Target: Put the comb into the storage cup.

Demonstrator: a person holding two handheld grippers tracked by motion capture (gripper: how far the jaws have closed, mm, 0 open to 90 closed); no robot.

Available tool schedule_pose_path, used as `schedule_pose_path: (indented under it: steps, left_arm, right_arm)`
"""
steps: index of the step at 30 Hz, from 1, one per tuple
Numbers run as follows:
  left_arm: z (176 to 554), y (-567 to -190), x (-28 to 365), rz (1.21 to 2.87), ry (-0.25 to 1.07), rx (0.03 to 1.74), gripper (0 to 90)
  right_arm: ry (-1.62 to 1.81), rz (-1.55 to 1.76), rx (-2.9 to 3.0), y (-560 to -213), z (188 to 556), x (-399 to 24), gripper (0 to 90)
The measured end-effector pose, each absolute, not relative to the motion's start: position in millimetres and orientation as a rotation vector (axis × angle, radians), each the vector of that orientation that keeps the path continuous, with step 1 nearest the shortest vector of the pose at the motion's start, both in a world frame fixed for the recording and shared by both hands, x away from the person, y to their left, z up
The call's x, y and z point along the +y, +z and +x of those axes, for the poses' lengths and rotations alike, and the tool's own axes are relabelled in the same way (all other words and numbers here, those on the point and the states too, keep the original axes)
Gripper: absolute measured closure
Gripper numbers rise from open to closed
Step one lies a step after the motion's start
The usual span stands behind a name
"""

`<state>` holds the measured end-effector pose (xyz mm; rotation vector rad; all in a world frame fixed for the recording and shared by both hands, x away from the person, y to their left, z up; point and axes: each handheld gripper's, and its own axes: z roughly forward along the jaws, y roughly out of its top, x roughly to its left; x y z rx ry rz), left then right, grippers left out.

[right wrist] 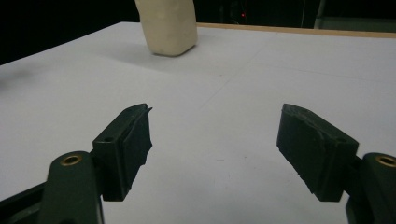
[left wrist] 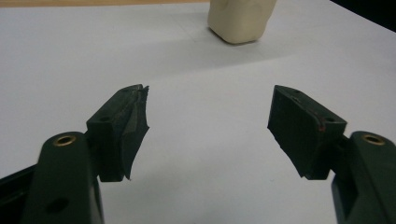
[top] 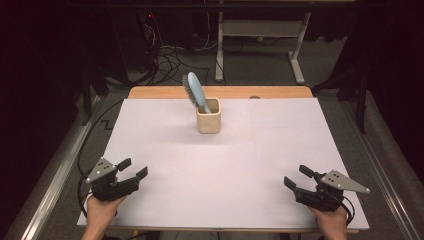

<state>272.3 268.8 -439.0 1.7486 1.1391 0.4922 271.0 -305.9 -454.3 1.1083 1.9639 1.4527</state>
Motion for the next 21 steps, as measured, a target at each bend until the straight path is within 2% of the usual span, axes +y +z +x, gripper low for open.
schedule_pose_path:
  steps: [21]
  left_arm:
    - [269.8, -454.3, 260.8, 1.750, 0.501, 1.165, 28.0]
  right_arm:
    - [1.450, 1.110, 1.965, -454.3, 270.7, -305.6, 26.4]
